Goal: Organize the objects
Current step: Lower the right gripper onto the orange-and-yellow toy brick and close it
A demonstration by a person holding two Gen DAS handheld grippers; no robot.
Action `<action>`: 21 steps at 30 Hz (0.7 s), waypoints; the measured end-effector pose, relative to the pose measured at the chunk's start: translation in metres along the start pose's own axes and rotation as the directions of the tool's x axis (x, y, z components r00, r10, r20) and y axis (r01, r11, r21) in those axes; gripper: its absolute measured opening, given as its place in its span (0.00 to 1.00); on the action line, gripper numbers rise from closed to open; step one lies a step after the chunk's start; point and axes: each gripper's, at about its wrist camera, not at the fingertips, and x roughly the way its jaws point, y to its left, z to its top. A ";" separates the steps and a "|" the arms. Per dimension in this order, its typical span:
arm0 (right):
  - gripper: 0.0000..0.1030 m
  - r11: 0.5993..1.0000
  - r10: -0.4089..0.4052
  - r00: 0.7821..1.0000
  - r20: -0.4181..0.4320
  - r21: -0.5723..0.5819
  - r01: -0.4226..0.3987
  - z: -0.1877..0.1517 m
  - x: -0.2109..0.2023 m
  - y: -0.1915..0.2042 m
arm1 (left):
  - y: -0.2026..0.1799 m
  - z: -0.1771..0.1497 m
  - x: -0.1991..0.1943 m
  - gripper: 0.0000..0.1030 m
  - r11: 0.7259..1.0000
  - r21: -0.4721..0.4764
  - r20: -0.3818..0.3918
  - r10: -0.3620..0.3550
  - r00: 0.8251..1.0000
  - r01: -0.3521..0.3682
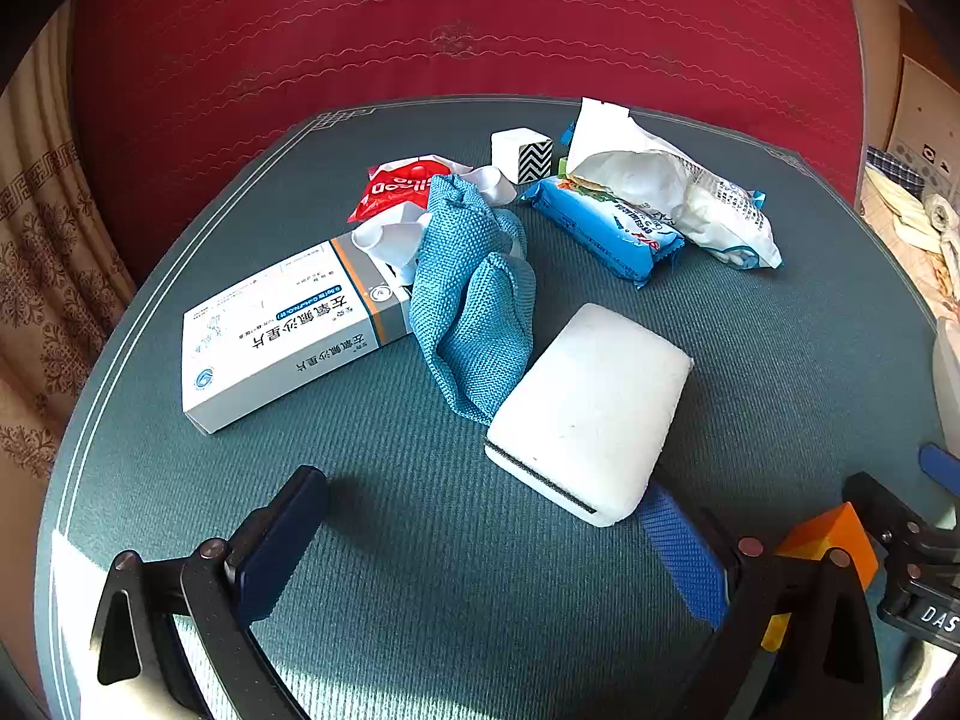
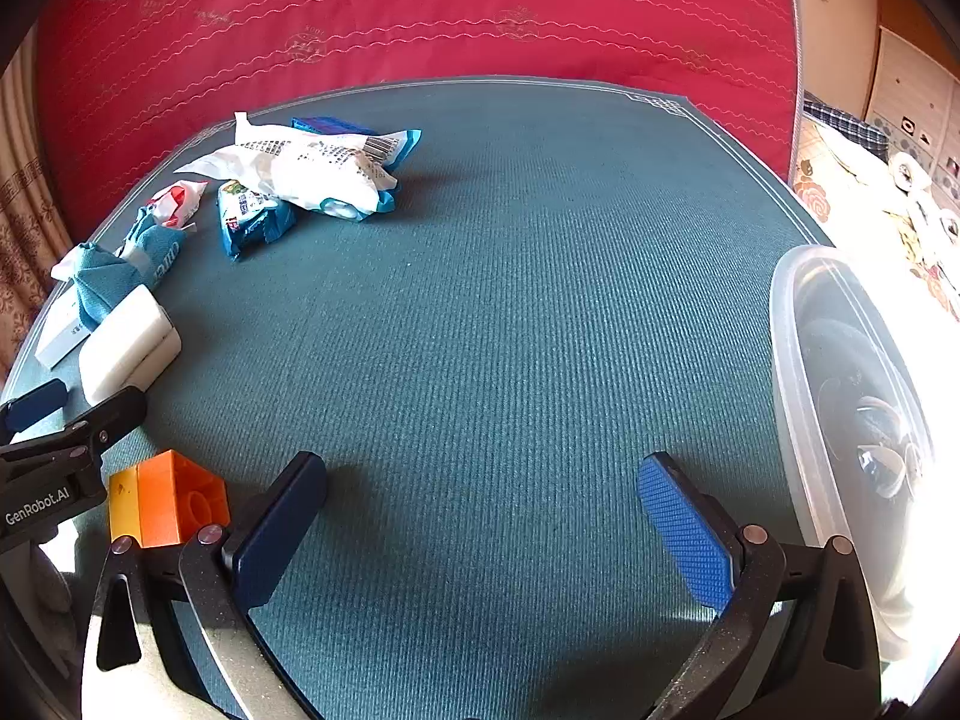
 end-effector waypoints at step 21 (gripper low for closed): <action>0.92 0.966 0.246 0.959 0.141 0.046 -0.255 -0.017 -0.032 -0.011 | 0.012 -0.005 -0.030 1.00 0.993 -0.071 0.147 -0.085 0.985 0.096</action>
